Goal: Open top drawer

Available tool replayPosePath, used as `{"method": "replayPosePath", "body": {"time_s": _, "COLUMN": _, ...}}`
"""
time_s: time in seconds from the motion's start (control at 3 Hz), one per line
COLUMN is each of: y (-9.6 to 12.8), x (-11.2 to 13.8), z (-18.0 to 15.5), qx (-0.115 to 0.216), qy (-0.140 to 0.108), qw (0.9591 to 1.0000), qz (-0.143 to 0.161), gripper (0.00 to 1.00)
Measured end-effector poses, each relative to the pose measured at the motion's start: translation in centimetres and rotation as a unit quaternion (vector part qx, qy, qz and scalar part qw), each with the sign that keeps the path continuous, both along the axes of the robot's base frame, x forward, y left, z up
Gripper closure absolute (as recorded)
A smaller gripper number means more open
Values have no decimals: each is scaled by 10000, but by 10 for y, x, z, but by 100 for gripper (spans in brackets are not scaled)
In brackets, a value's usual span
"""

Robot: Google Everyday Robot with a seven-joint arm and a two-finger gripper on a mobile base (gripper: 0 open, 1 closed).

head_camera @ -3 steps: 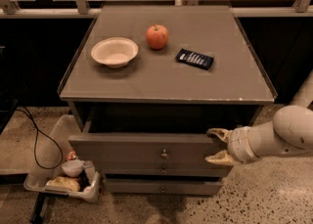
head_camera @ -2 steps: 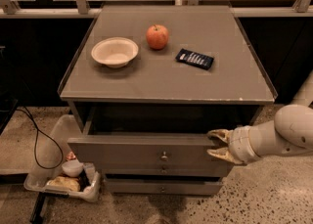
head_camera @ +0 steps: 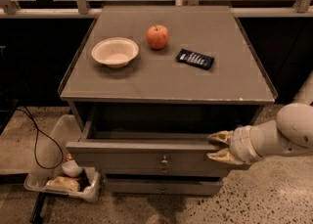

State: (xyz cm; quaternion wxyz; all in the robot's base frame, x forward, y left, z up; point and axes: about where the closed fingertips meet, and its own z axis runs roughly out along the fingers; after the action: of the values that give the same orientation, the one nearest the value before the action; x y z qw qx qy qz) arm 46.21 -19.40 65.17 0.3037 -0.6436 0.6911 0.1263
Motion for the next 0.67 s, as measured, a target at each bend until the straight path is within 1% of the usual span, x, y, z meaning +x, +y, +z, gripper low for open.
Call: {"method": "replayPosePath", "body": {"time_s": 0.67, "y": 0, "x": 0, "z": 0, "qx": 2, "qy": 1, "qw": 10000, "qz": 1, "gripper": 33}}
